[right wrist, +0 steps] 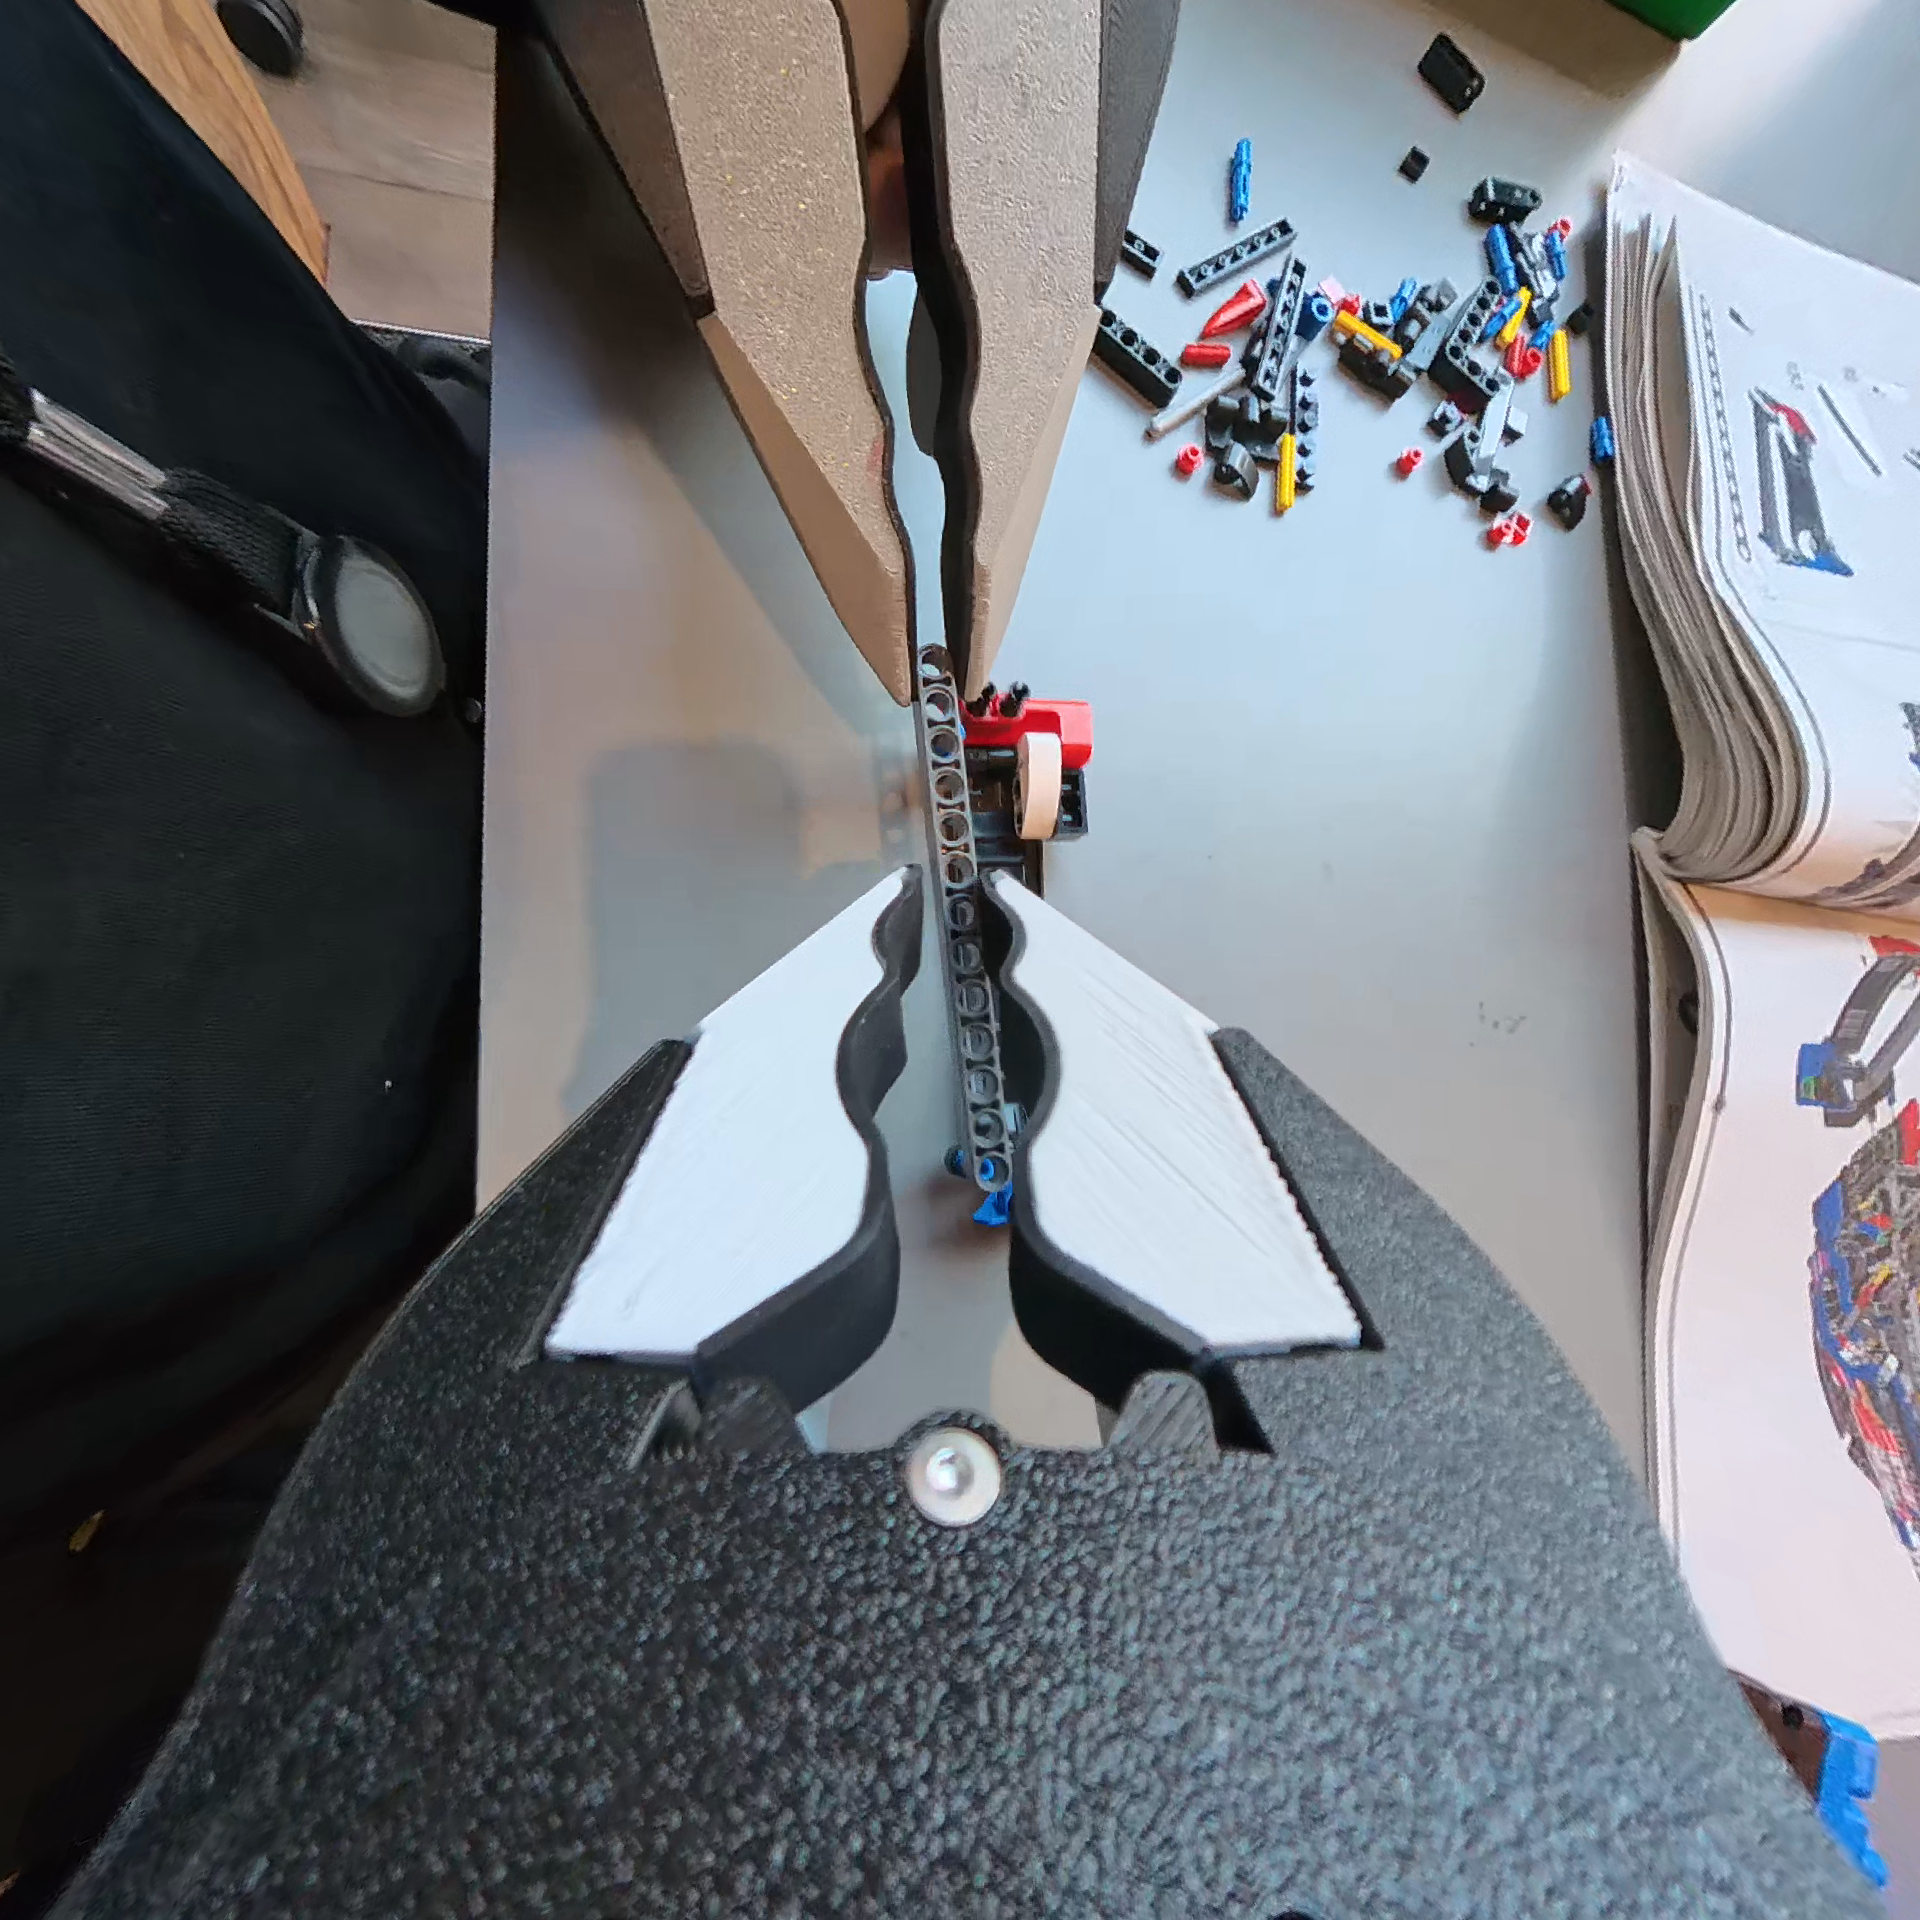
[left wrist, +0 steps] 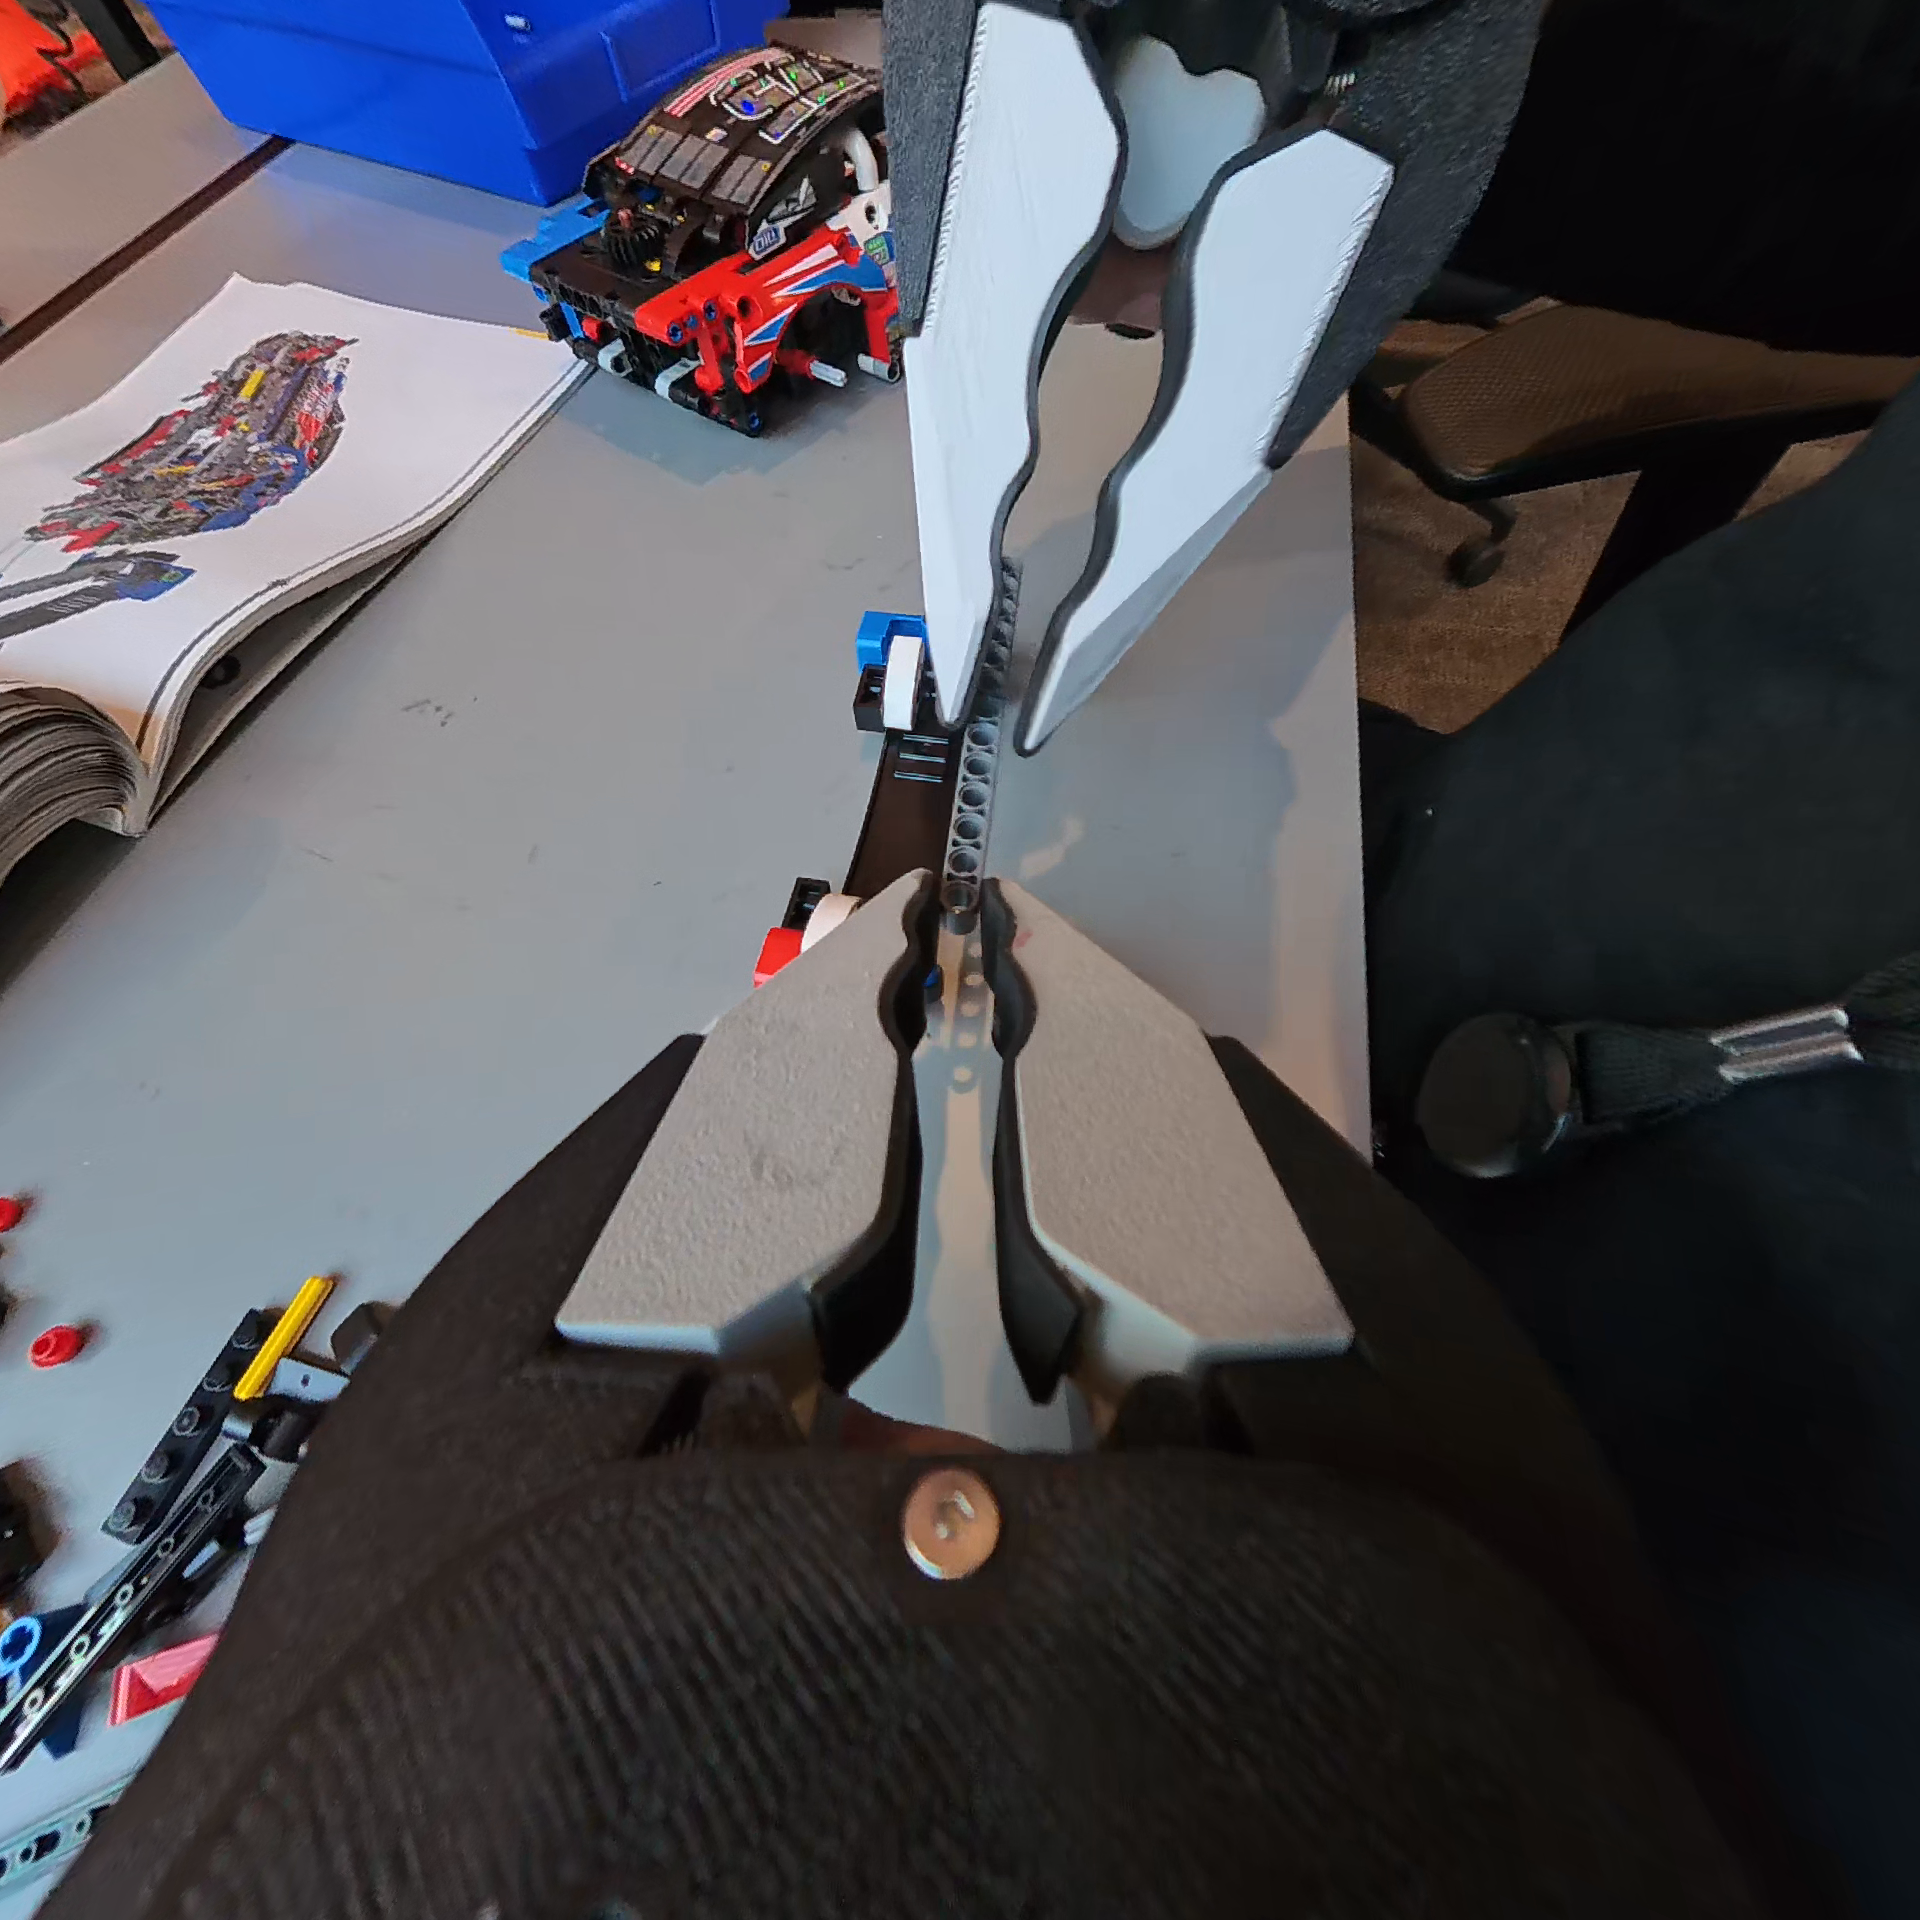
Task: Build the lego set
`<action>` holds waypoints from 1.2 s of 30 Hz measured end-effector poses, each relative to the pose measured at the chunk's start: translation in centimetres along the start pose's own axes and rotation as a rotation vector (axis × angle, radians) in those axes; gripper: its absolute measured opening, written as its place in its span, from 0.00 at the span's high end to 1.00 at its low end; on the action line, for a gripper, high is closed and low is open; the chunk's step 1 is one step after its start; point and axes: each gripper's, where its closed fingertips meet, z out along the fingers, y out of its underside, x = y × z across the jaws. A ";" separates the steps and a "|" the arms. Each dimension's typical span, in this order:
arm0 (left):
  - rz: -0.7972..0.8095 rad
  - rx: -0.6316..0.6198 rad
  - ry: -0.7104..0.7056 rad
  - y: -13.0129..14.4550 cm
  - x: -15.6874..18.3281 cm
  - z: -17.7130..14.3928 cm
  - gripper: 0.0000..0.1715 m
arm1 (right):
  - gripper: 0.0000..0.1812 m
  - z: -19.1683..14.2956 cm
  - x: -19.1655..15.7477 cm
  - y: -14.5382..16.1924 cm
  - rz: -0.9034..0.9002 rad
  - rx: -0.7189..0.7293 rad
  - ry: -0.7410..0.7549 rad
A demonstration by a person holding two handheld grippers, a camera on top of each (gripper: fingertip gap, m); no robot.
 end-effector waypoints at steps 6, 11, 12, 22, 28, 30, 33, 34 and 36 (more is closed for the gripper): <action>-0.005 0.024 0.013 -0.3 0.2 -0.3 0.97 | 0.92 0.0 -0.3 -1.3 -0.031 0.036 -0.003; 0.001 0.038 0.026 -0.6 0.5 -0.3 0.97 | 0.93 0.4 -0.6 -1.5 -0.039 0.039 -0.011; 0.001 0.037 0.027 -0.6 0.6 -0.3 0.97 | 0.94 0.4 -0.6 -1.5 -0.043 0.039 -0.008; -0.061 0.033 0.020 -0.6 0.2 -0.5 0.97 | 0.96 0.2 -0.3 -1.5 -0.023 0.054 -0.008; -0.107 -0.012 -0.046 1.1 -1.4 -1.8 0.87 | 0.96 -0.1 1.0 0.6 0.026 -0.028 0.031; -0.113 -0.034 -0.055 1.8 -1.7 -1.7 0.86 | 0.96 0.1 1.0 0.6 0.038 -0.033 0.023; -0.113 -0.048 -0.046 2.1 -1.4 -1.3 0.85 | 0.96 0.6 1.1 0.4 0.038 -0.049 0.013; -0.108 -0.050 -0.047 2.1 -1.4 -1.1 0.84 | 0.96 0.8 1.0 0.3 0.032 -0.051 0.006; -0.098 -0.062 -0.051 2.2 -1.3 -0.6 0.81 | 0.96 1.0 0.6 0.0 0.023 -0.052 -0.018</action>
